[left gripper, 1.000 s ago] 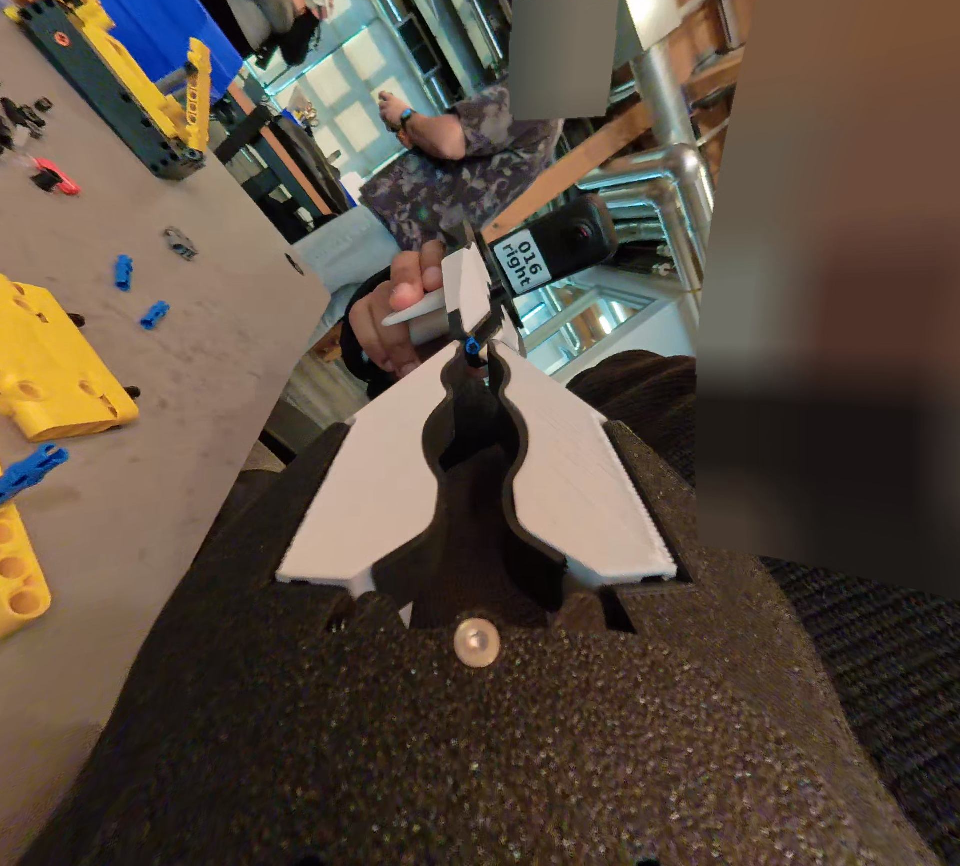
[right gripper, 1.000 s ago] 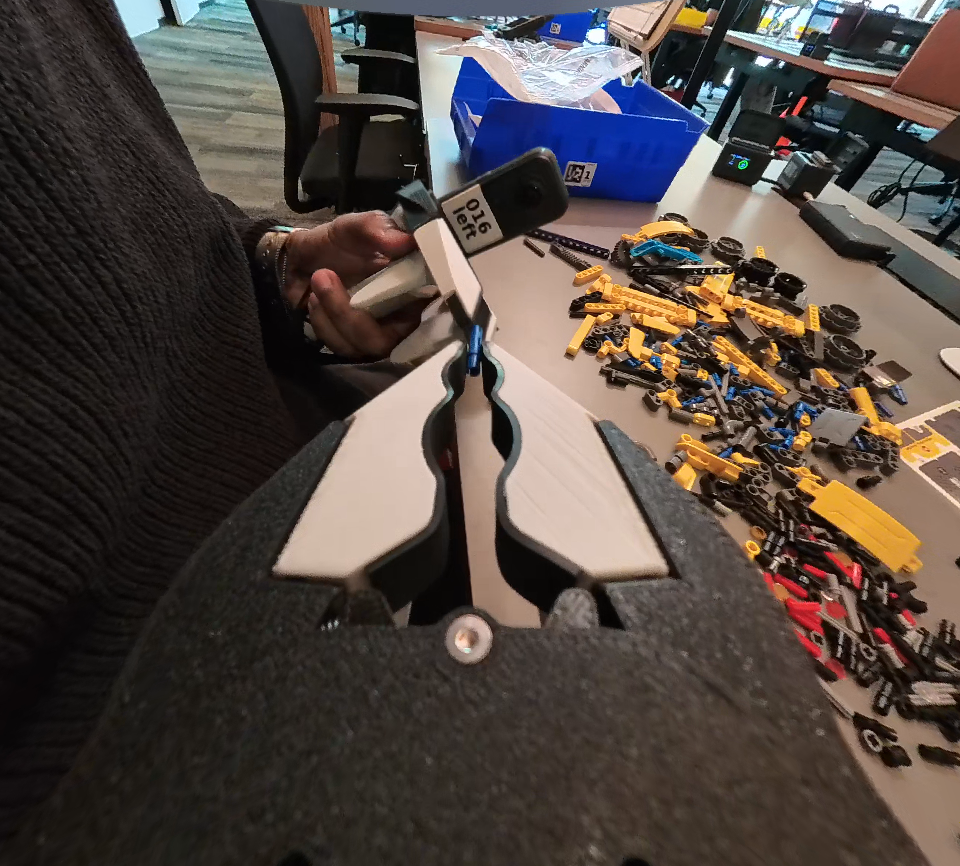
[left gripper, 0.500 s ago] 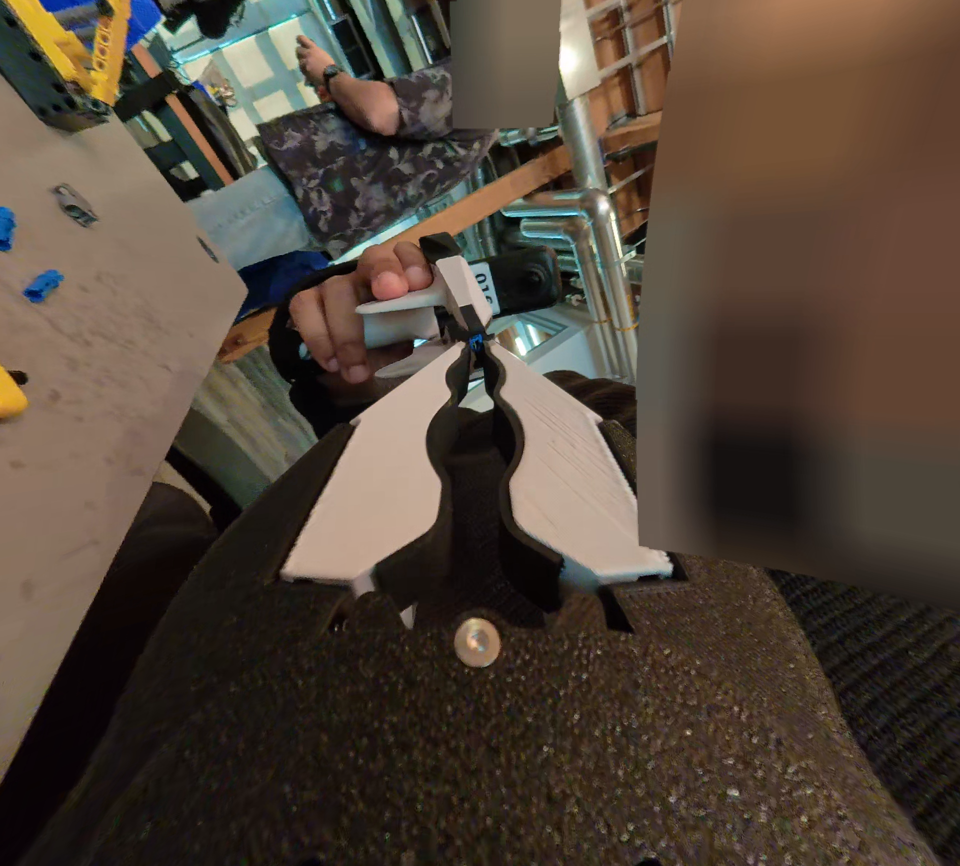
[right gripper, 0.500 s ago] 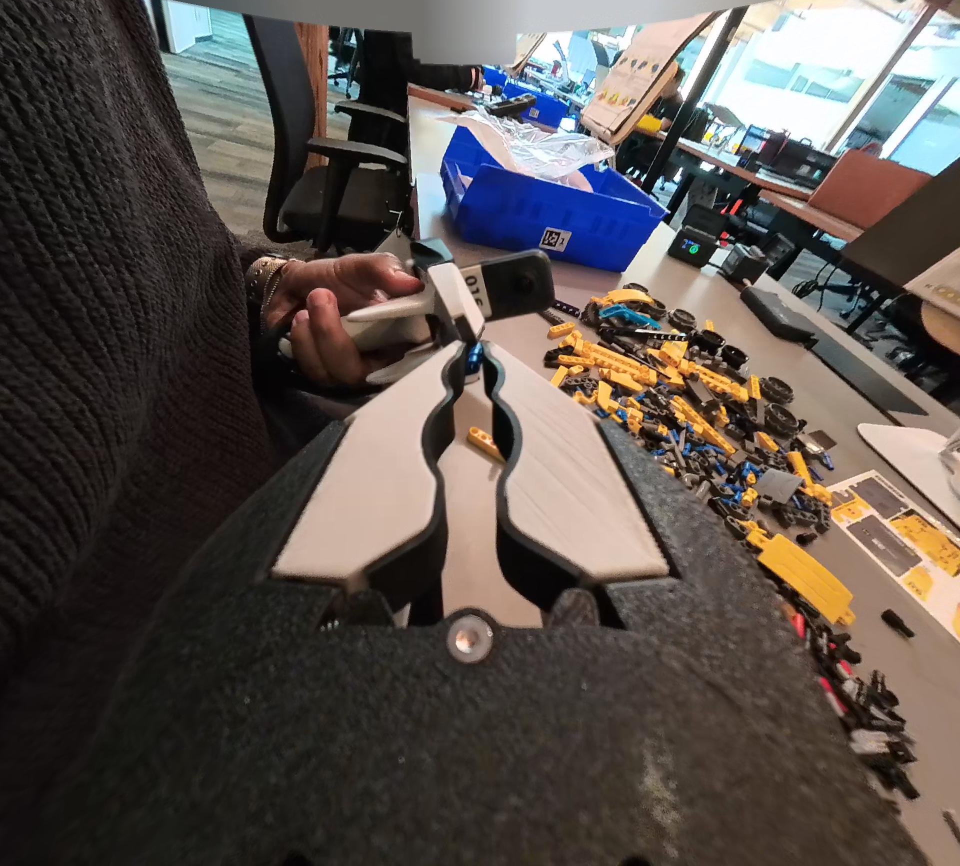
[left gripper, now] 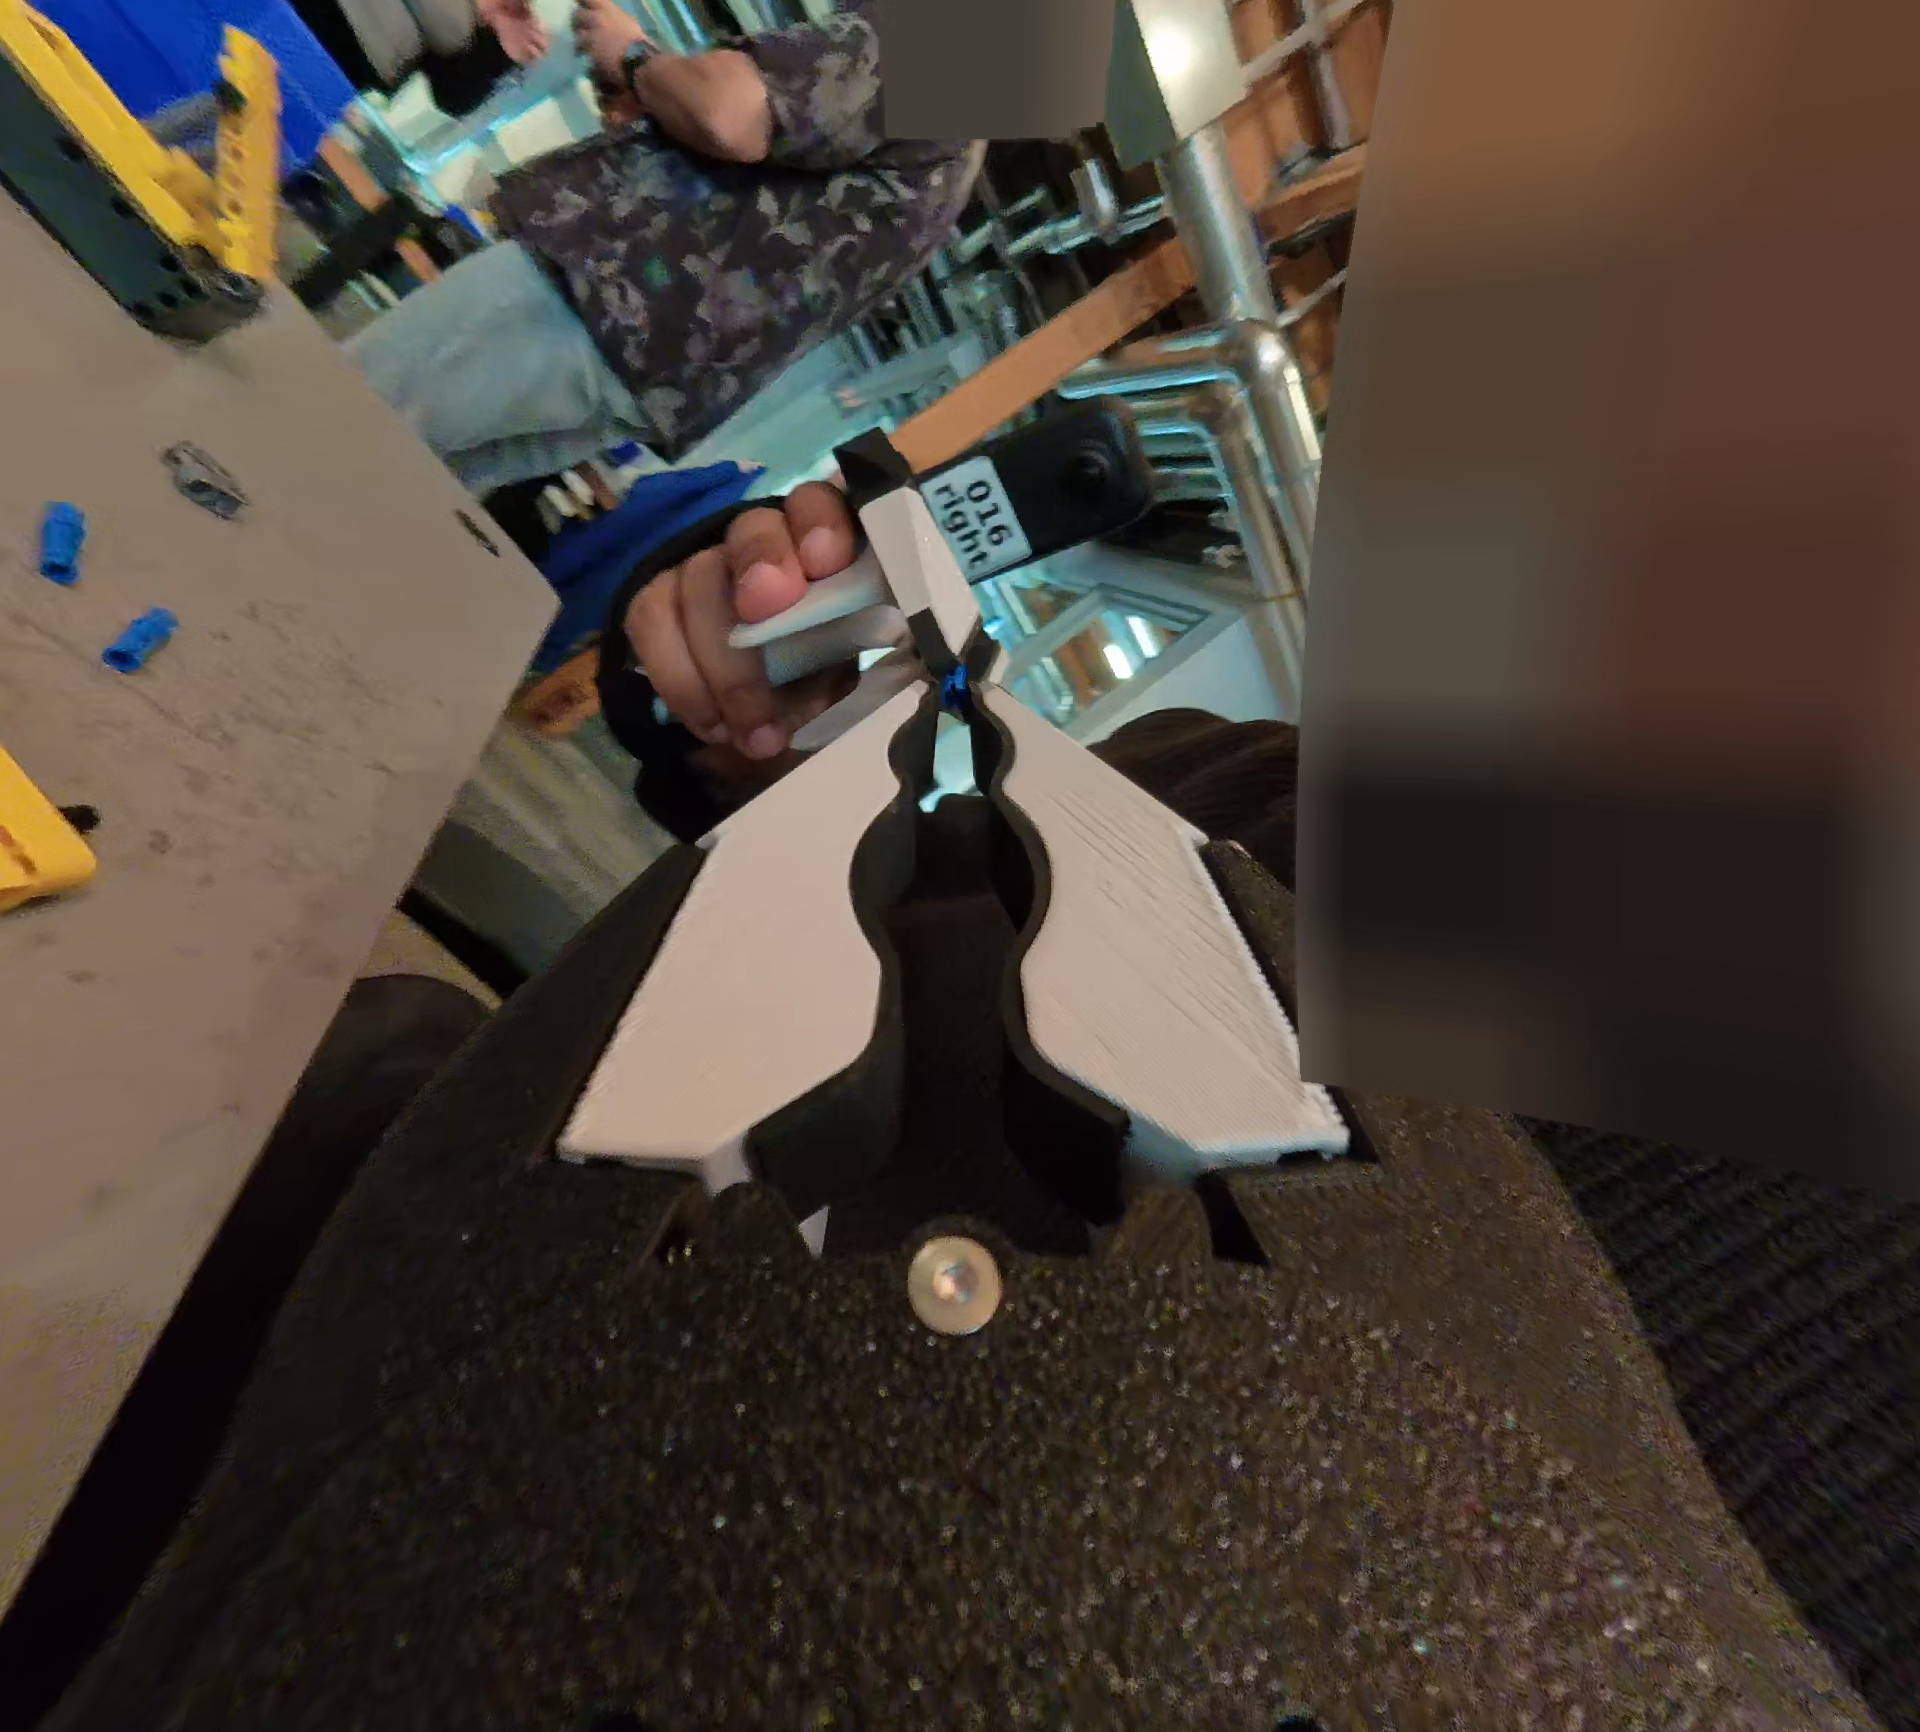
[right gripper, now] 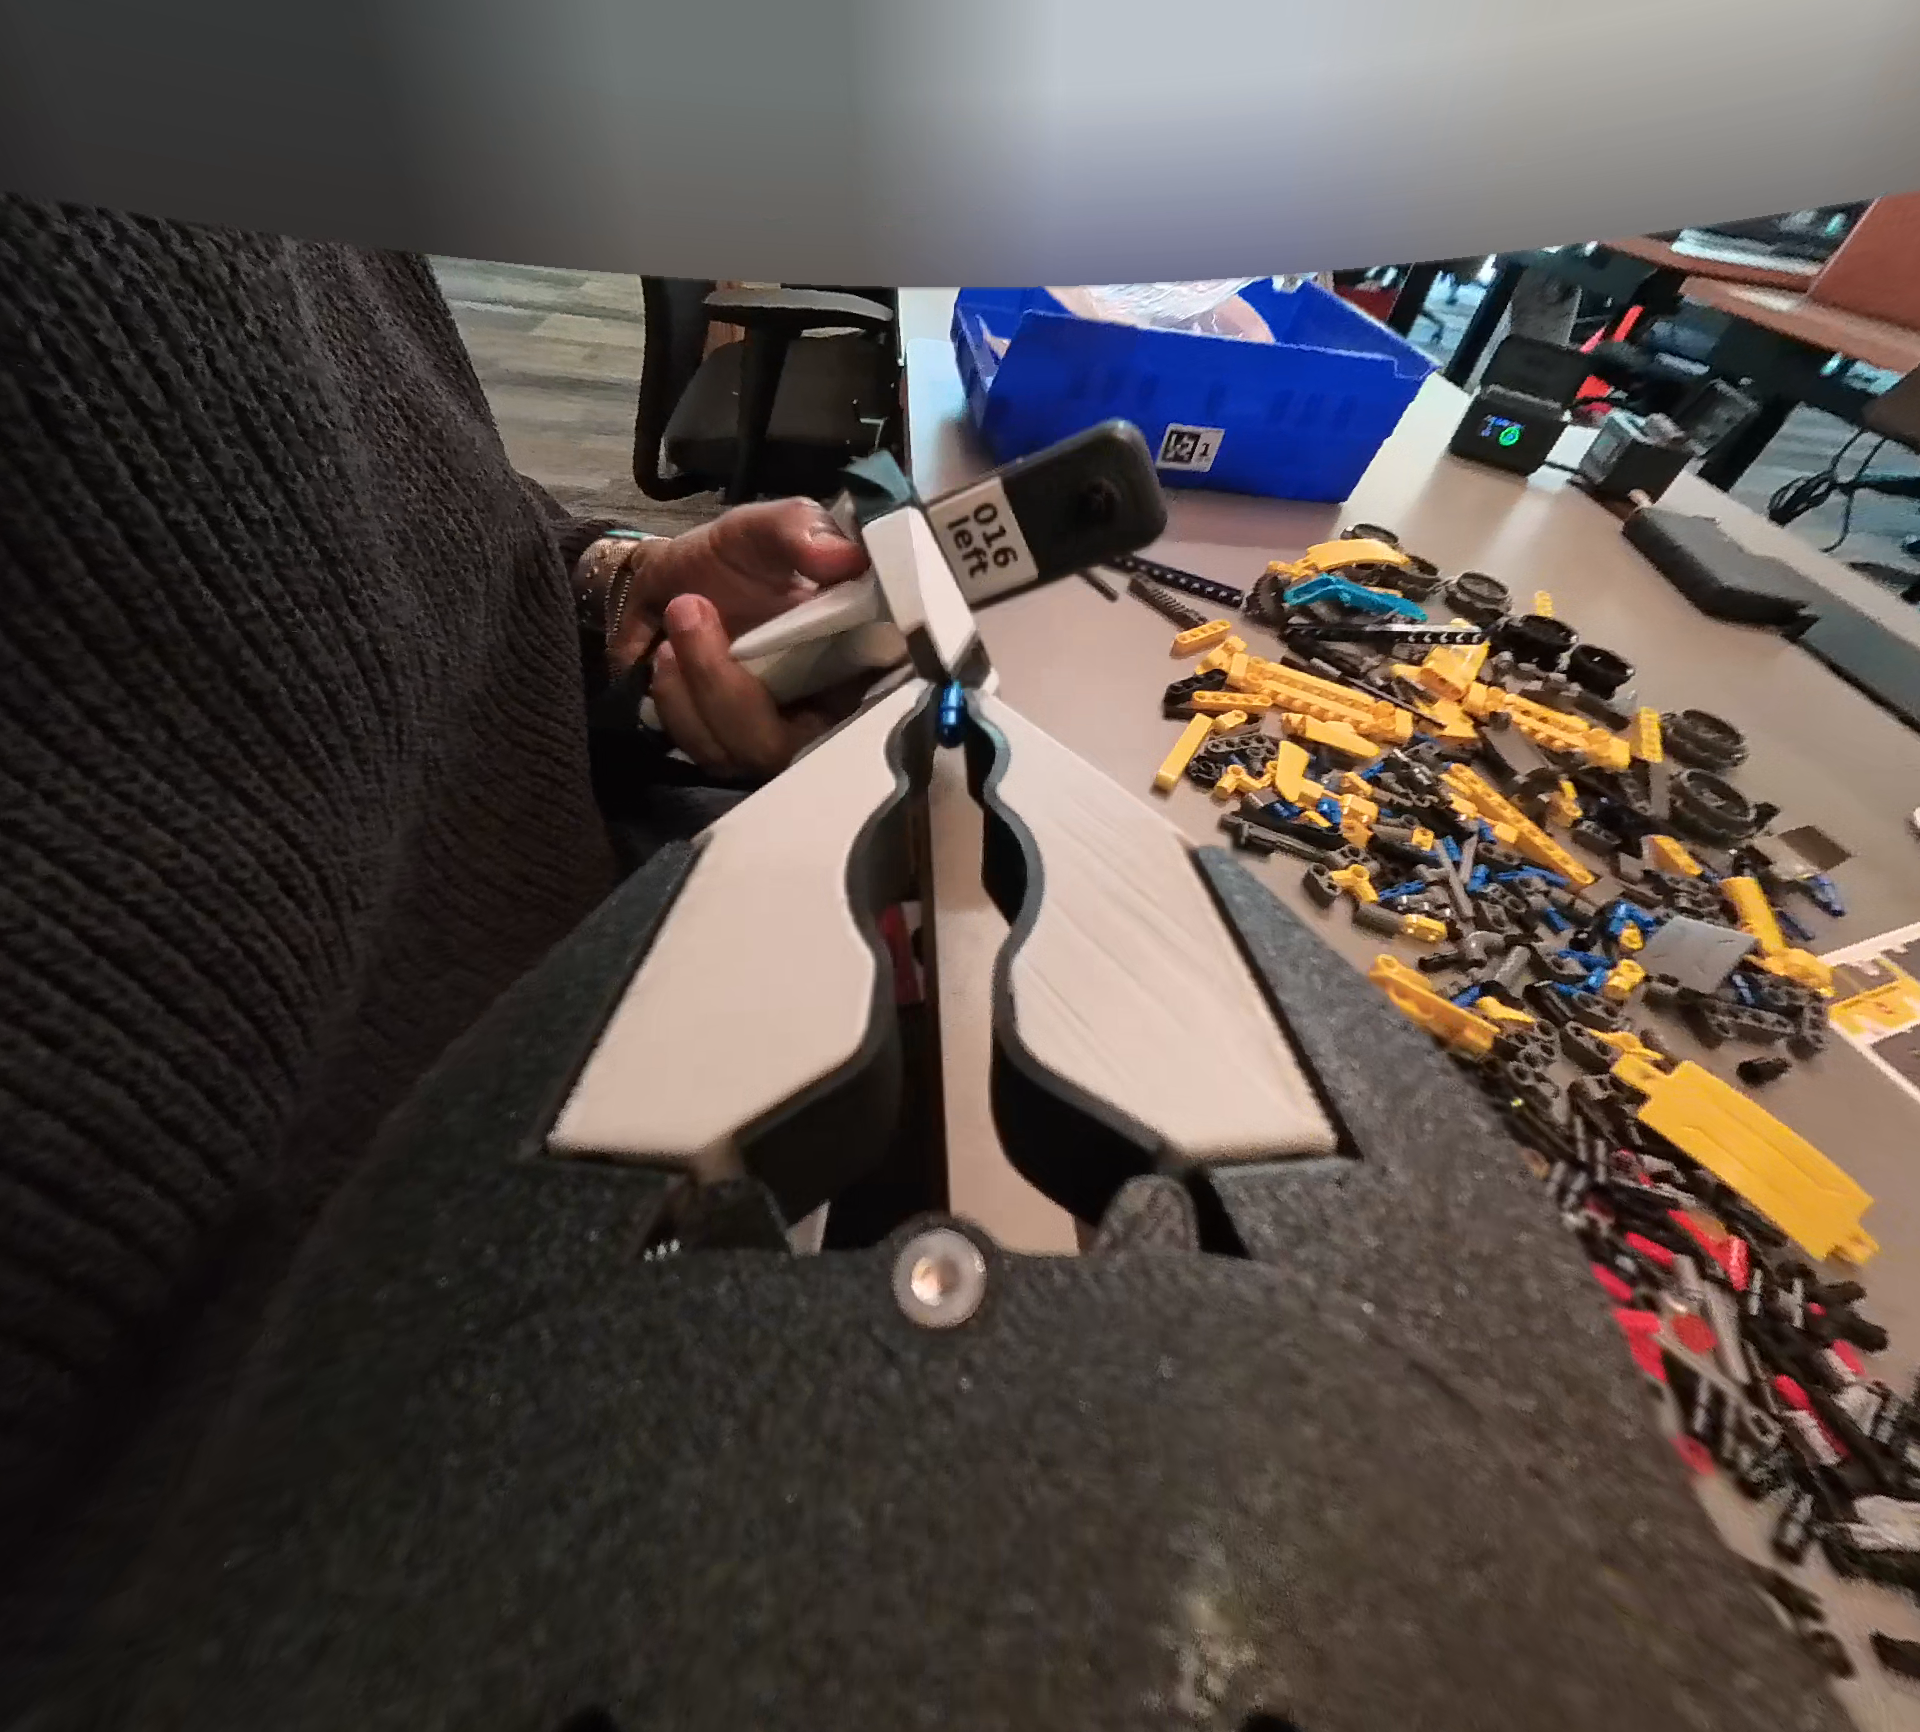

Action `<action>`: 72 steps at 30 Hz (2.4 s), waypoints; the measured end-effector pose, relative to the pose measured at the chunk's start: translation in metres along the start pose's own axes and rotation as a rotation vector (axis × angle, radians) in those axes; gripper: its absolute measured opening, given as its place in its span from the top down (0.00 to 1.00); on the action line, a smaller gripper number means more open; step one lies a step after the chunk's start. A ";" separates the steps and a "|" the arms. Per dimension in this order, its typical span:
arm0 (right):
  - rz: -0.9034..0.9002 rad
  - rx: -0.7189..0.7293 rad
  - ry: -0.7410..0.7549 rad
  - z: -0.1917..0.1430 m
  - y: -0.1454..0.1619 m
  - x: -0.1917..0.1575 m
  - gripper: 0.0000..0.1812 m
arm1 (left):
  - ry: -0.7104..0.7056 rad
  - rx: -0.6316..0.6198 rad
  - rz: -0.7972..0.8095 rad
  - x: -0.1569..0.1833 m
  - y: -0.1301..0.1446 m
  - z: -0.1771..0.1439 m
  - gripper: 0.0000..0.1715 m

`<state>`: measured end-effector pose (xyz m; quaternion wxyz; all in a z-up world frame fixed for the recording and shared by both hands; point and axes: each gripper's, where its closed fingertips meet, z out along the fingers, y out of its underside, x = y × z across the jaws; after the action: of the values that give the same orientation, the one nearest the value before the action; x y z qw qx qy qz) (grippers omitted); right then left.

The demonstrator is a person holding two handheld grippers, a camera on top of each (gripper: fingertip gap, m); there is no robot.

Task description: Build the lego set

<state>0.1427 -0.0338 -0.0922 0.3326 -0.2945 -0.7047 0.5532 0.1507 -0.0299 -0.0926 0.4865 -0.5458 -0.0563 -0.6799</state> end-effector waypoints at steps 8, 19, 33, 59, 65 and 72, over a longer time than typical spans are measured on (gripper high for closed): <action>0.107 -0.136 0.083 0.005 0.018 0.028 0.98 | -0.558 -0.050 0.508 -0.032 -0.023 -0.035 0.79; 0.294 -0.596 -0.043 0.044 0.096 0.056 0.98 | -1.153 -0.266 0.913 -0.097 -0.019 -0.091 0.75; 0.085 -0.945 -0.166 0.063 0.116 0.052 0.98 | -1.238 -0.415 1.041 -0.107 -0.007 -0.099 0.88; 0.093 -1.065 -0.133 0.052 0.122 0.061 0.98 | -1.223 -0.421 0.990 -0.106 -0.006 -0.098 0.97; 0.098 -1.069 -0.122 0.050 0.123 0.066 0.98 | -1.221 -0.419 1.000 -0.107 -0.007 -0.098 0.95; 0.105 -1.035 -0.152 0.058 0.118 0.060 0.98 | -1.231 -0.420 1.001 -0.108 -0.009 -0.099 0.91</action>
<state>0.0662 0.0048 -0.2086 0.0633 -0.4141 -0.8923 0.1683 0.0687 -0.0211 -0.2140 0.5017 -0.8615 0.0655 0.0426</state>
